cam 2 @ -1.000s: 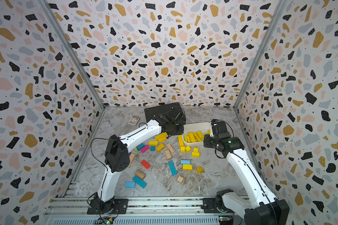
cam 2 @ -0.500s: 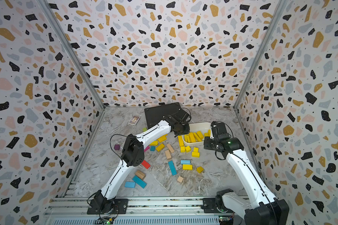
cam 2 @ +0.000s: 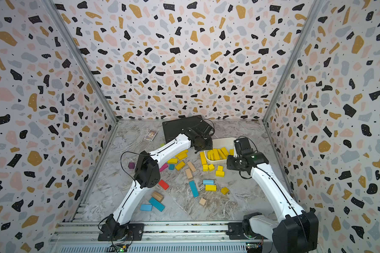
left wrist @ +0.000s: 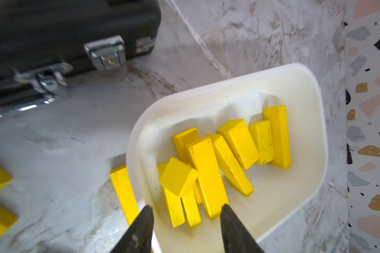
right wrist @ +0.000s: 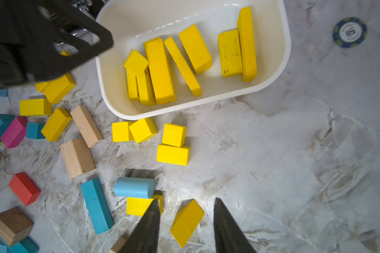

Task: Pick out the yellow building blocks
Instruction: Place the building block in the storage box.

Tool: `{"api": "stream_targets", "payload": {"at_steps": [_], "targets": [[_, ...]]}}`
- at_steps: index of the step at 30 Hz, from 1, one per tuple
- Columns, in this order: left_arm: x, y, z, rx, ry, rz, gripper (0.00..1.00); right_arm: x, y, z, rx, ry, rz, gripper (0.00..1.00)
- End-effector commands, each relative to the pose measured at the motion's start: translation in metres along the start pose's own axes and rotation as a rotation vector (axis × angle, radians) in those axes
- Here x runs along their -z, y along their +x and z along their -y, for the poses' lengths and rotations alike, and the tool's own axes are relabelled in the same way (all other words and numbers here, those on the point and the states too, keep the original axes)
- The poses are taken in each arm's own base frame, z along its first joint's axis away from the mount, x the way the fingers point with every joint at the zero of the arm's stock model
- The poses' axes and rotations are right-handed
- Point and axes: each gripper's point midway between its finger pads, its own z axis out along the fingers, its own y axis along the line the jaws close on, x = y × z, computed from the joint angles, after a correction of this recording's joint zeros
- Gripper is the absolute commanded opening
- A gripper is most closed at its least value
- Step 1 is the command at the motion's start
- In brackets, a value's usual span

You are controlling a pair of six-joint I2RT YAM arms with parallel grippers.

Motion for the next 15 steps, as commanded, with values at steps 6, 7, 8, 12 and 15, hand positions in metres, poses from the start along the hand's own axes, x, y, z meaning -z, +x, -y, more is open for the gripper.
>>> {"api": "stream_targets", "payload": {"at_steps": [6, 7, 8, 12, 15], "targets": [[0.124, -0.024, -0.017, -0.030, -0.028, 0.236, 0.48, -0.041, 0.014, -0.011, -0.035, -0.065, -0.111, 0.46], [0.130, -0.021, -0.024, -0.020, -0.040, 0.239, 0.47, -0.045, 0.013, -0.012, -0.035, -0.068, -0.109, 0.47], [0.137, -0.017, -0.033, -0.005, -0.052, 0.243, 0.47, -0.050, 0.012, -0.013, -0.034, -0.068, -0.110, 0.47], [0.154, 0.005, -0.073, 0.085, -0.082, 0.240, 0.45, -0.069, 0.005, -0.015, -0.036, -0.049, -0.078, 0.48], [0.162, 0.019, -0.105, 0.166, -0.110, 0.248, 0.44, -0.084, 0.000, -0.016, -0.037, -0.032, -0.060, 0.49]]}}
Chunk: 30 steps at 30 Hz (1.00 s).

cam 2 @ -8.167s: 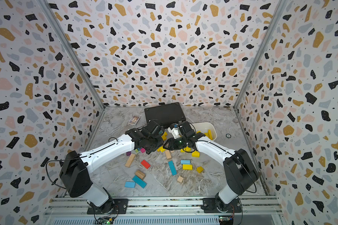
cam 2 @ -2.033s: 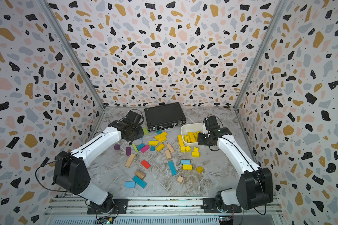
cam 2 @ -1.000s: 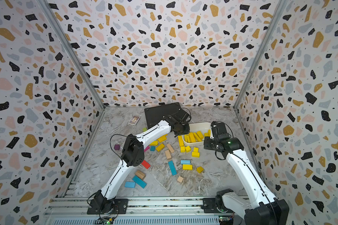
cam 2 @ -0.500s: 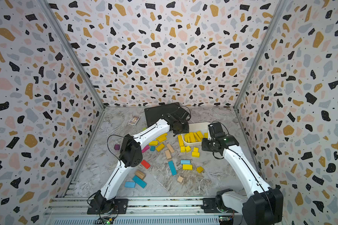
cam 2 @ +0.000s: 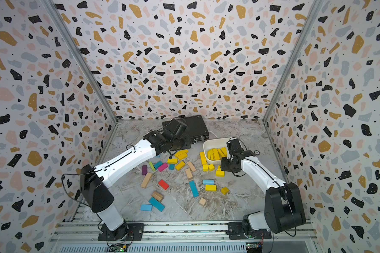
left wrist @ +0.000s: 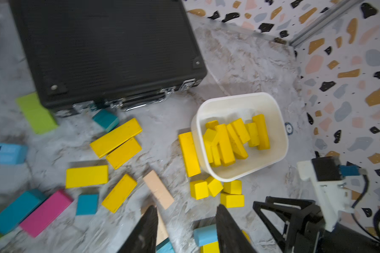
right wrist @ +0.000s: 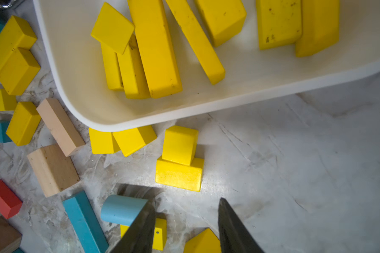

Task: Pick out the yellow building blocks
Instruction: Place the building block in the storage box, then pick up the building block from the center of the board.

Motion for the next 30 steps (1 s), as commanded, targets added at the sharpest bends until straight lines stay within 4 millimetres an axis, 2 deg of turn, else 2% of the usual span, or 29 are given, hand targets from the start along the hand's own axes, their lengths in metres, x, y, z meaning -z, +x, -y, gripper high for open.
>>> {"api": "stream_targets", "payload": {"at_steps": [1, 5, 9, 18, 25, 28, 30], "targets": [[0.002, 0.003, -0.035, 0.101, -0.055, 0.033, 0.43, -0.013, -0.015, -0.004, -0.010, 0.008, 0.061, 0.49], [0.013, 0.006, -0.069, 0.181, -0.105, 0.051, 0.43, -0.033, -0.015, -0.010, -0.001, 0.019, 0.046, 0.49], [0.024, 0.005, -0.086, 0.222, -0.141, 0.085, 0.43, -0.049, -0.013, -0.005, 0.002, 0.063, 0.037, 0.48], [0.023, 0.008, -0.091, 0.244, -0.152, 0.081, 0.42, -0.068, -0.009, 0.010, -0.004, 0.148, 0.024, 0.44], [0.026, 0.006, -0.093, 0.247, -0.164, 0.088, 0.41, -0.066, -0.010, 0.011, -0.005, 0.155, 0.020, 0.33], [0.027, 0.007, -0.094, 0.247, -0.167, 0.090, 0.41, -0.055, -0.010, 0.008, -0.005, 0.141, 0.027, 0.27], [0.028, 0.006, -0.100, 0.249, -0.184, 0.097, 0.42, -0.040, -0.010, 0.010, 0.000, 0.156, 0.050, 0.25]]}}
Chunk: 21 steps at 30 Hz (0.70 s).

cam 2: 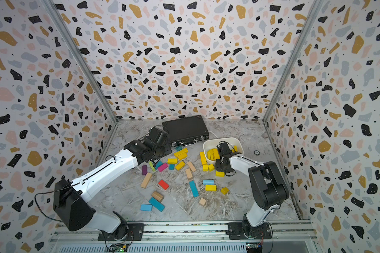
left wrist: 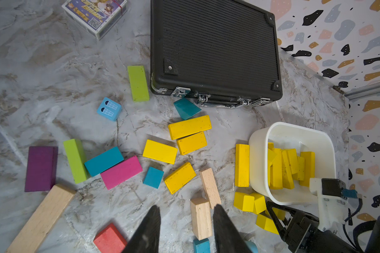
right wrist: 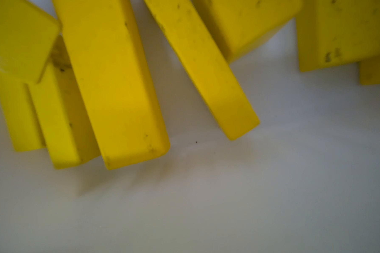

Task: Pick out the yellow building blocks
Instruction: Pick up the building block from the center of the board.

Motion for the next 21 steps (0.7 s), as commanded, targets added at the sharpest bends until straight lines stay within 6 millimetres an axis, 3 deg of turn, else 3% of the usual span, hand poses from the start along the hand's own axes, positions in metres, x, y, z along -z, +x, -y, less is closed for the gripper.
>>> {"api": "stream_targets", "payload": {"at_steps": [1, 7, 11, 16, 21], "targets": [[0.001, -0.005, -0.012, 0.012, -0.032, 0.028, 0.42, 0.034, -0.004, 0.006, 0.000, 0.022, 0.050, 0.25], [0.009, -0.025, -0.043, 0.022, -0.078, 0.085, 0.44, 0.085, -0.005, 0.025, 0.006, 0.070, 0.156, 0.25], [0.018, -0.037, -0.052, -0.043, -0.049, 0.151, 0.50, 0.103, -0.016, 0.023, 0.042, 0.069, 0.193, 0.26], [0.029, -0.042, -0.066, -0.063, -0.057, 0.204, 0.51, 0.103, -0.046, 0.009, 0.113, 0.062, 0.189, 0.26], [0.036, -0.037, -0.083, -0.030, -0.079, 0.210, 0.51, 0.079, -0.075, -0.008, 0.165, 0.032, 0.107, 0.26]]}}
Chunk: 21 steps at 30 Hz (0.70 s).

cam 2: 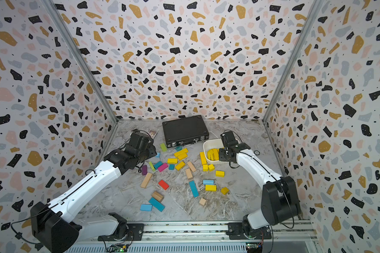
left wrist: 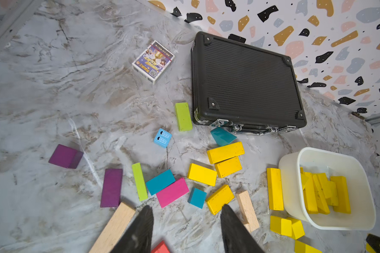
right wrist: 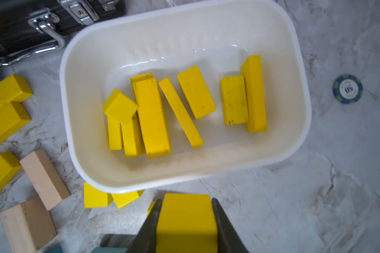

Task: Pick out the yellow building blocks
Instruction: Pick up the building block from the center of the board, then place the building block in the storage box.

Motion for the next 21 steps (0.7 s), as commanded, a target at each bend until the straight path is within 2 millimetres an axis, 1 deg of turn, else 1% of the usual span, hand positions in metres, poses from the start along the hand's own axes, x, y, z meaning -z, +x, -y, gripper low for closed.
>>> {"api": "stream_targets", "payload": {"at_steps": [1, 3, 8, 11, 13, 16, 18, 21], "targets": [[0.003, -0.003, -0.013, 0.006, -0.021, 0.036, 0.51, -0.011, -0.012, -0.007, 0.058, -0.022, -0.055, 0.26], [0.004, 0.000, -0.021, 0.022, -0.034, 0.032, 0.51, -0.024, -0.018, -0.011, 0.062, -0.032, -0.079, 0.27], [0.005, 0.001, -0.047, 0.074, -0.090, 0.035, 0.51, -0.057, -0.021, -0.014, 0.063, -0.033, -0.147, 0.31], [0.009, -0.002, -0.069, 0.066, -0.172, 0.071, 0.51, -0.068, -0.020, -0.012, 0.063, -0.028, -0.173, 0.36], [0.014, -0.006, -0.079, 0.056, -0.210, 0.107, 0.55, -0.068, -0.021, -0.010, 0.065, -0.024, -0.174, 0.41], [0.020, -0.011, -0.090, 0.071, -0.232, 0.172, 0.60, -0.061, -0.022, -0.005, 0.067, -0.012, -0.161, 0.47], [0.021, -0.012, -0.091, 0.078, -0.210, 0.204, 0.62, -0.053, -0.022, -0.001, 0.064, -0.005, -0.152, 0.49], [0.020, -0.011, -0.084, 0.088, -0.149, 0.221, 0.63, -0.033, -0.018, 0.001, 0.048, -0.015, -0.125, 0.50]]}}
